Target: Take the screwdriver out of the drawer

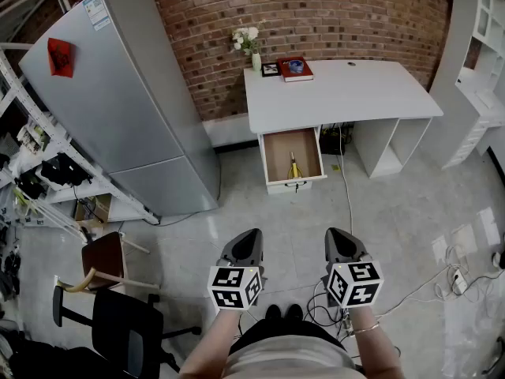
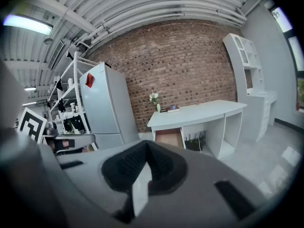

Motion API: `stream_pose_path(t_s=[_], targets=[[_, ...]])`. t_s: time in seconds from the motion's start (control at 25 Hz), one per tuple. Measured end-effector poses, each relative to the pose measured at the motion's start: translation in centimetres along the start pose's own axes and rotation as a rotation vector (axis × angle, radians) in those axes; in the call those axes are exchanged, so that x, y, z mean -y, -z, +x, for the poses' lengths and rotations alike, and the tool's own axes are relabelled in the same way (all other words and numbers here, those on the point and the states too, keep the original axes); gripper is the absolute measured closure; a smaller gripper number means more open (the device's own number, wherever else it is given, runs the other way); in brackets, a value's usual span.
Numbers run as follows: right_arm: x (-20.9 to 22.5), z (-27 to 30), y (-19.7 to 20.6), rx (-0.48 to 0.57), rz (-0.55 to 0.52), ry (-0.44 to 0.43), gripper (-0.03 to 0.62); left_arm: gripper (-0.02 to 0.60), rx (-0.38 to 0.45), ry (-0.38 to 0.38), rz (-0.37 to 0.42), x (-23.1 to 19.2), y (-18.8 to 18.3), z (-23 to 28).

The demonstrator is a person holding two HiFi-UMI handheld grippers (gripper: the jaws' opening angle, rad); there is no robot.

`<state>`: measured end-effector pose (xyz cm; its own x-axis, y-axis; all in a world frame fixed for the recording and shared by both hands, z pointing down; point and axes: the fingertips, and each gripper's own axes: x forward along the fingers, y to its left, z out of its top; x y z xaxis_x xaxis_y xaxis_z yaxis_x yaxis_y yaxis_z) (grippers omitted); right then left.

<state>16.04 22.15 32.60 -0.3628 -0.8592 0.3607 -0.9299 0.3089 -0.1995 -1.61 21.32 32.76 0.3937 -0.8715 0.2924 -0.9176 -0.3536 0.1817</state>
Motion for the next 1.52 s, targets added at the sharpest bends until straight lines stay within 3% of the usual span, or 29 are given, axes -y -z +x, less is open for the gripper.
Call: stream_pose_path(t_s=[0.56, 0.76, 0.96, 1.52], targets=[[2.2, -0.6, 0.5, 0.004, -0.013, 0.046, 0.592, 0.589, -0.018, 0.008, 0.008, 2.1, 1.2, 0.6], [3.5, -0.8, 1.1, -0.007, -0.011, 0.08, 0.592, 0.589, -0.008, 0.019, -0.049, 2.8, 1.1, 0.6], [3.8, -0.8, 1.0, -0.022, -0.022, 0.077, 0.589, 0.589, -0.012, 0.005, -0.031, 3.3, 1.1, 0.6], [4.3, -1.1, 0.4, -0.021, 0.035, 0.047, 0.477, 0.589, -0.012, 0.011, -0.018, 4.4, 1.0, 1.4]])
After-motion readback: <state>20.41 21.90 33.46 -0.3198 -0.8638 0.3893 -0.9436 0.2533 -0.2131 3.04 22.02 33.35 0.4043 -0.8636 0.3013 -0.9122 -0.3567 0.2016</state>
